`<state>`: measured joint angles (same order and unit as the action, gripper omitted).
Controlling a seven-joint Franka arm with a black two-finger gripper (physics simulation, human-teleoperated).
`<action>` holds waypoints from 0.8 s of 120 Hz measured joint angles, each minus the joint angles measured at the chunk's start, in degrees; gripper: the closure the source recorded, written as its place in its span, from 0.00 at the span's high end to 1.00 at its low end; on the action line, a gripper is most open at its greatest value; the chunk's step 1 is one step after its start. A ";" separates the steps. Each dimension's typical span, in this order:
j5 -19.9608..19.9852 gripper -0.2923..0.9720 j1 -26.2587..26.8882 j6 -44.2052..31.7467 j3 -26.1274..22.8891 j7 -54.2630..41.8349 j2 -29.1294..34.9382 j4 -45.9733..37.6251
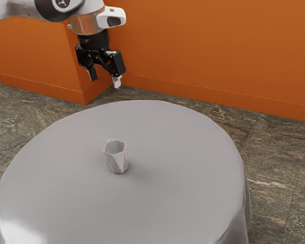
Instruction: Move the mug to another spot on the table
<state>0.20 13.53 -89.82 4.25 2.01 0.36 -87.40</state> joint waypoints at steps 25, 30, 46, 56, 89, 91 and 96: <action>0.07 0.77 -6.12 0.03 0.28 -0.33 -0.08 0.00; 0.21 0.77 -7.15 0.02 0.52 -0.38 -0.10 -0.02; 0.46 0.77 -10.96 0.01 0.73 -0.53 -0.15 0.00; 0.53 0.77 -13.39 0.01 0.75 -0.61 -0.19 0.01; 0.59 0.77 -21.17 0.01 0.75 -0.80 -0.19 0.00; 0.59 0.77 -21.63 0.01 0.75 -0.81 -0.17 0.00; 0.59 0.77 -22.75 0.01 0.75 -0.83 -0.19 0.01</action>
<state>0.79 -9.22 -89.81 5.00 1.18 0.16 -87.39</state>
